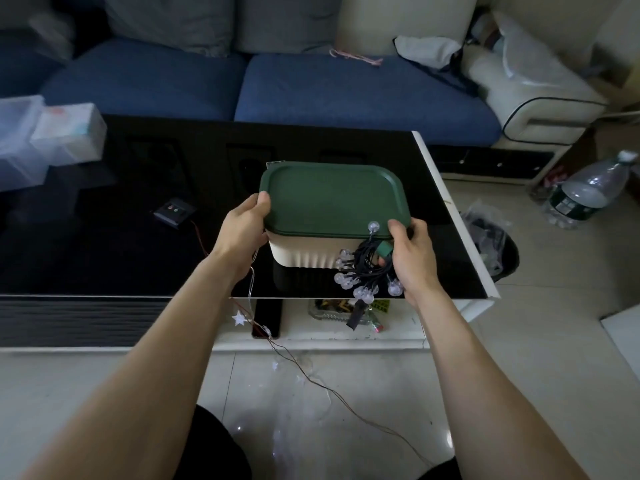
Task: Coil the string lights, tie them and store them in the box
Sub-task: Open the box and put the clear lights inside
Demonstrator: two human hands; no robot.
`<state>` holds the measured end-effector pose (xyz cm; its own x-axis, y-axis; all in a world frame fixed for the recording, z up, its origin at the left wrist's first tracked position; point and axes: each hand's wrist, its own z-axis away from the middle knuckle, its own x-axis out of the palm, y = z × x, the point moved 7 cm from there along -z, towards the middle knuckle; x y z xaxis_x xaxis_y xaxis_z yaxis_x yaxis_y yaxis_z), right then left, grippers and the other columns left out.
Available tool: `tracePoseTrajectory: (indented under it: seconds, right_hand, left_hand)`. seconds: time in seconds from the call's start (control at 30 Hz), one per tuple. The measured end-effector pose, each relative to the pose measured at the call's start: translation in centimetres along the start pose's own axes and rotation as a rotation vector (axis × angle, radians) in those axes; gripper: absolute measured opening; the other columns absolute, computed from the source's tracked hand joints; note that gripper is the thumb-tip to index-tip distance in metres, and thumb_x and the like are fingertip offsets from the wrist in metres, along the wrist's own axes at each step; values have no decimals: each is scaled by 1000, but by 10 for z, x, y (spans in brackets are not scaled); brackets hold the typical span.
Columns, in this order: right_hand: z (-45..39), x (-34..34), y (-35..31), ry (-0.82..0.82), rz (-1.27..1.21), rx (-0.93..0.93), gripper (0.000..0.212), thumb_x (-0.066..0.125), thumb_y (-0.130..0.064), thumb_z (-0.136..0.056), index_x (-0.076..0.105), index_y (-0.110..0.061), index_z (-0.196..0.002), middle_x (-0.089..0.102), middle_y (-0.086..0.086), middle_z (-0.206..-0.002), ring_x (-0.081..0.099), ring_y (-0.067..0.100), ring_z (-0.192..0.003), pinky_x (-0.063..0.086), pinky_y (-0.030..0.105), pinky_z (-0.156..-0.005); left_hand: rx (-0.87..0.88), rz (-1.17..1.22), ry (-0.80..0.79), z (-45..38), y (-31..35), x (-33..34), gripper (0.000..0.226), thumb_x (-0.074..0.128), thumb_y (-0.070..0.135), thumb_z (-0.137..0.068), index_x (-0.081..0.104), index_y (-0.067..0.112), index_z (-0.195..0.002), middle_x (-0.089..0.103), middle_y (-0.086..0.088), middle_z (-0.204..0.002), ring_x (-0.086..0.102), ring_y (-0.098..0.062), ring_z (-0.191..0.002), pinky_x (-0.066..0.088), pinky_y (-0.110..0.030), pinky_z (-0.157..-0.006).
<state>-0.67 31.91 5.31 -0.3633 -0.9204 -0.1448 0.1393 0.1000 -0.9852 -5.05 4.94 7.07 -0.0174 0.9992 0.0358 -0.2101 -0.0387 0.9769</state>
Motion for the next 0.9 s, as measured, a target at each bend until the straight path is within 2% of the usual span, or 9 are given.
tracePoseTrajectory:
  seconds: [0.13, 0.2, 0.3, 0.4, 0.47, 0.6, 0.7, 0.8, 0.9]
  right_hand:
    - [-1, -1, -1, 7, 13, 7, 23, 50, -32, -103, 48, -15, -120, 64, 1, -90, 61, 5, -54, 50, 27, -53]
    - [-1, -3, -1, 17, 23, 12, 24, 50, -32, -103, 48, -15, -120, 64, 3, -95, 63, 10, -64, 51, 30, -58]
    - [-1, -2, -1, 11, 32, 12, 25, 49, -33, -102, 48, -15, -120, 65, 6, -104, 65, 19, -82, 52, 38, -68]
    - [0, -1, -3, -10, 39, 7, 28, 50, -36, -102, 49, -18, -123, 65, 5, -110, 67, 22, -93, 54, 42, -75]
    - [1, -1, -6, -28, 43, -3, 29, 50, -38, -103, 51, -19, -126, 67, 2, -109, 68, 15, -87, 57, 35, -70]
    - [7, -3, -14, -67, 67, -34, 32, 49, -40, -104, 58, -17, -124, 67, 0, -90, 62, 2, -54, 52, 19, -53]
    - [10, -4, -16, -59, 72, -32, 38, 49, -42, -103, 59, -12, -124, 66, 0, -80, 61, 3, -51, 51, 17, -52]
    - [14, -6, -19, -51, 71, -21, 42, 50, -43, -103, 57, -9, -126, 66, 0, -78, 61, 3, -50, 51, 16, -53]
    - [17, -8, -20, -60, 51, -11, 41, 54, -42, -101, 57, -10, -126, 66, 0, -80, 61, 3, -52, 51, 15, -54]
  left_hand:
    - [0, 17, -36, 3, -1, -3, 29, 37, 31, -107, 62, 31, -122, 69, 8, -120, 62, -10, -115, 48, -33, -98]
    - [25, 27, -47, 6, 1, 0, 30, 39, 26, -107, 56, 33, -131, 69, 12, -117, 63, -9, -113, 49, -33, -99]
    - [76, -14, -80, 6, 7, 5, 42, 40, 23, -106, 41, 43, -143, 69, 18, -114, 67, -5, -105, 56, -24, -82]
    - [102, -97, -31, 1, 7, 1, 45, 45, 27, -103, 40, 41, -146, 69, 12, -119, 66, -9, -110, 50, -38, -101]
    - [106, -112, 7, 1, 7, -2, 45, 50, 28, -101, 43, 35, -145, 71, 9, -113, 68, -8, -103, 51, -35, -99]
    - [187, -188, 187, 9, 19, -12, 42, 62, 22, -96, 54, 16, -136, 69, 5, -98, 68, -7, -89, 51, -13, -71]
    - [183, -235, 321, 8, 19, -27, 28, 66, 23, -93, 69, 10, -117, 70, 6, -88, 69, -12, -85, 53, -18, -73]
    - [167, -255, 331, 6, 16, -32, 22, 68, 24, -91, 73, 10, -108, 73, 1, -86, 69, -14, -78, 59, -31, -79]
    - [195, -259, 333, 7, 19, -30, 19, 66, 23, -93, 73, 12, -106, 71, 7, -81, 68, -5, -79, 56, -24, -81]
